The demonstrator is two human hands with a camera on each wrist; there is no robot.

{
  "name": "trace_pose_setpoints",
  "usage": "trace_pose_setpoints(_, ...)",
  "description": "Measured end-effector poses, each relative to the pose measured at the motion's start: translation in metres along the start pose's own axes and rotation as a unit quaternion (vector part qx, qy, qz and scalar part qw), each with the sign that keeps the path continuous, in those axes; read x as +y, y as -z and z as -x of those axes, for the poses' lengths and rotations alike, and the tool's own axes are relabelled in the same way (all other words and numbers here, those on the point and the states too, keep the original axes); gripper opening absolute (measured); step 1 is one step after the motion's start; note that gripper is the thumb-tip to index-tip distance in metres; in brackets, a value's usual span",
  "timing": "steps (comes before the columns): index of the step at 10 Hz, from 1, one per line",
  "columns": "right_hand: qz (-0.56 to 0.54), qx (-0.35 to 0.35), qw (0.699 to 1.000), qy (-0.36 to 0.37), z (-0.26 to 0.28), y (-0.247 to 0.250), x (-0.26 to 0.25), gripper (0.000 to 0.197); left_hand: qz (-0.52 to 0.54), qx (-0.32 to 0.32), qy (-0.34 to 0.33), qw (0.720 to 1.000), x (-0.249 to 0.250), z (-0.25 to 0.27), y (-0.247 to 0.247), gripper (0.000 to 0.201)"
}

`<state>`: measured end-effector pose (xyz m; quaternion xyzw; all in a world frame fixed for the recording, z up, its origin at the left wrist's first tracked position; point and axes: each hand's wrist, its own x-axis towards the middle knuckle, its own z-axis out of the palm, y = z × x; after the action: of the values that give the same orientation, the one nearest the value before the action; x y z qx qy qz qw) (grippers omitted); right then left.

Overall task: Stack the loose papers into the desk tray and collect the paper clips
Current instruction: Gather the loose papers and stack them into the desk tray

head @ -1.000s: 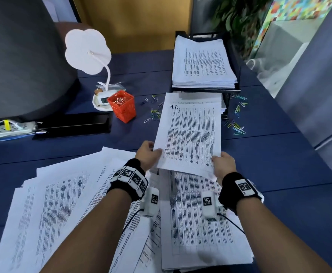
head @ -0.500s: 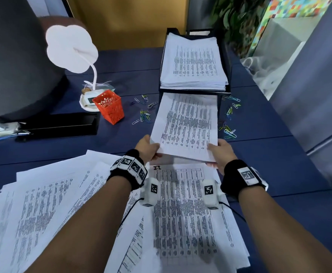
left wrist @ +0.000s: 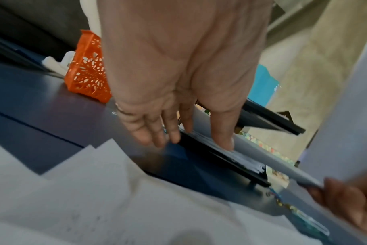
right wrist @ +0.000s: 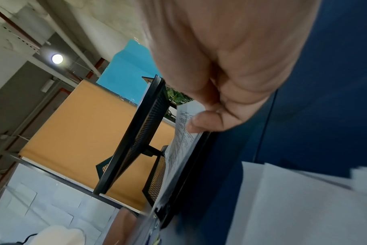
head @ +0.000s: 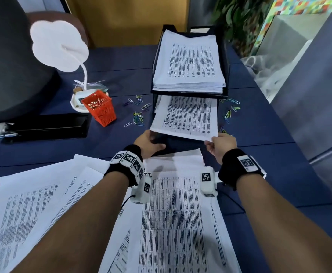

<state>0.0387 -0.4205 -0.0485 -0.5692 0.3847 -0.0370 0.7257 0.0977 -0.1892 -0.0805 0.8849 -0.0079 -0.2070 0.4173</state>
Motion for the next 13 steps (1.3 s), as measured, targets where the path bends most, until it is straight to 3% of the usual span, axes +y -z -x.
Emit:
trace_pose_setpoints(1, -0.028, -0.001, 1.0, -0.013, -0.015, -0.008, -0.006, 0.022, -0.187, -0.009, 0.02, 0.982, 0.0, -0.004, -0.001, 0.083)
trace_pose_setpoints(2, -0.055, -0.009, 0.998, -0.029, -0.025, -0.015, -0.015, 0.021, -0.325, -0.048, 0.055, 0.943, 0.004, -0.006, -0.004, 0.103)
trace_pose_setpoints(3, -0.067, -0.005, 0.997, -0.032, -0.037, -0.021, -0.022, 0.018, -0.37, -0.078, 0.091, 0.921, 0.007, -0.011, -0.009, 0.123)
trace_pose_setpoints(4, -0.097, -0.002, 0.995, -0.028, -0.05, -0.029, -0.026, 0.019, -0.371, -0.093, 0.111, 0.917, 0.012, -0.014, -0.011, 0.13)
trace_pose_setpoints(6, -0.176, 0.008, 0.984, -0.034, -0.078, -0.044, -0.028, 0.025, -0.38, -0.093, 0.116, 0.913, 0.016, -0.019, -0.013, 0.133)
trace_pose_setpoints(7, -0.181, 0.024, 0.983, -0.012, -0.085, -0.05, -0.033, 0.014, -0.38, -0.105, 0.124, 0.911, 0.02, -0.02, -0.012, 0.134)
trace_pose_setpoints(8, -0.23, 0.032, 0.971, -0.053, -0.087, -0.053, -0.039, 0.025, -0.385, -0.108, 0.13, 0.908, 0.024, -0.019, -0.011, 0.134)
trace_pose_setpoints(9, 0.165, 0.051, 0.985, 0.002, -0.093, -0.049, -0.046, 0.04, -0.392, -0.111, 0.134, 0.904, 0.027, -0.019, -0.011, 0.134)
trace_pose_setpoints(10, 0.414, 0.089, 0.905, 0.05, -0.088, -0.05, -0.046, 0.059, -0.397, -0.112, 0.134, 0.901, 0.029, -0.018, -0.011, 0.134)
trace_pose_setpoints(11, 0.5, 0.045, 0.86, 0.09, -0.082, -0.045, -0.044, 0.068, -0.392, -0.11, 0.129, 0.904, 0.027, -0.017, -0.011, 0.133)
trace_pose_setpoints(12, 0.451, 0.036, 0.886, 0.096, -0.078, -0.04, -0.037, 0.061, -0.384, -0.105, 0.122, 0.909, 0.022, -0.017, -0.011, 0.132)
trace_pose_setpoints(13, 0.04, -0.01, 0.999, -0.009, -0.067, -0.039, -0.035, 0.044, -0.369, -0.099, 0.109, 0.918, 0.018, -0.015, -0.01, 0.129)
